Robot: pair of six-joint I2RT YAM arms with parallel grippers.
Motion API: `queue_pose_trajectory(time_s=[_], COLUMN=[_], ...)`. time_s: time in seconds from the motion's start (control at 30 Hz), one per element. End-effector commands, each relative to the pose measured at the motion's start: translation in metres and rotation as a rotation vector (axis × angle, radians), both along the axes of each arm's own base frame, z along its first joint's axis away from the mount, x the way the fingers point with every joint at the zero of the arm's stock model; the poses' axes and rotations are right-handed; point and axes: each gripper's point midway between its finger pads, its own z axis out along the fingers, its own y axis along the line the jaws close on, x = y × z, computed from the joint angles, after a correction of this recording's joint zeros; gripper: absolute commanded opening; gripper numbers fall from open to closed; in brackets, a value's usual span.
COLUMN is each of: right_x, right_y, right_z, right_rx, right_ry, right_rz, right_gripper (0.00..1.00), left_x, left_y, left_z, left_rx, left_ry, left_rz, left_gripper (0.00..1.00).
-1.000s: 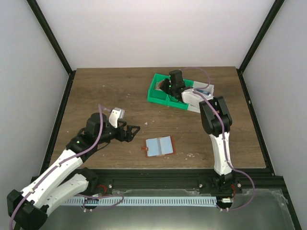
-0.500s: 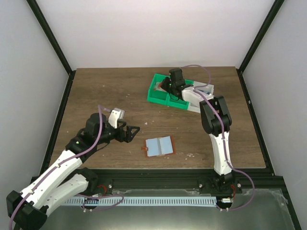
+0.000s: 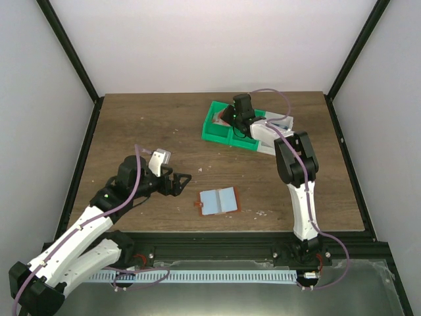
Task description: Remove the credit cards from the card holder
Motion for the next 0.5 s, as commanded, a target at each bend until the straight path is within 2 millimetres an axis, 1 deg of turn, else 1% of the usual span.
queue_pose_trajectory(time_s=[0.0,0.17,0.23,0.37,0.47], right_x=[0.006,0.007,0.008,0.005,0.002], right_y=[-0.01,-0.013,-0.013,-0.015,-0.017], right_z=[0.038,0.035,0.029,0.007,0.005], right_rx=[0.052,0.085,0.084,0.07,0.094], right_ry=[-0.093,-0.102,-0.094,-0.054,-0.056], right_rz=[-0.059,-0.094,-0.096,-0.11,-0.124], right_gripper=[0.0,0.01,0.01,0.01,0.0], left_x=[0.001,0.001,0.001,0.001,0.001], left_y=[-0.001,-0.003,-0.002,-0.002,-0.001], left_z=[0.004,0.002,0.001,0.002,0.003], left_rx=[0.0,0.002,0.003,0.003,0.003], left_ry=[-0.01,-0.003,-0.002,-0.003,-0.007], left_rz=[-0.003,-0.011,-0.01,-0.008,-0.003], left_gripper=[1.0,1.0,1.0,1.0,1.0])
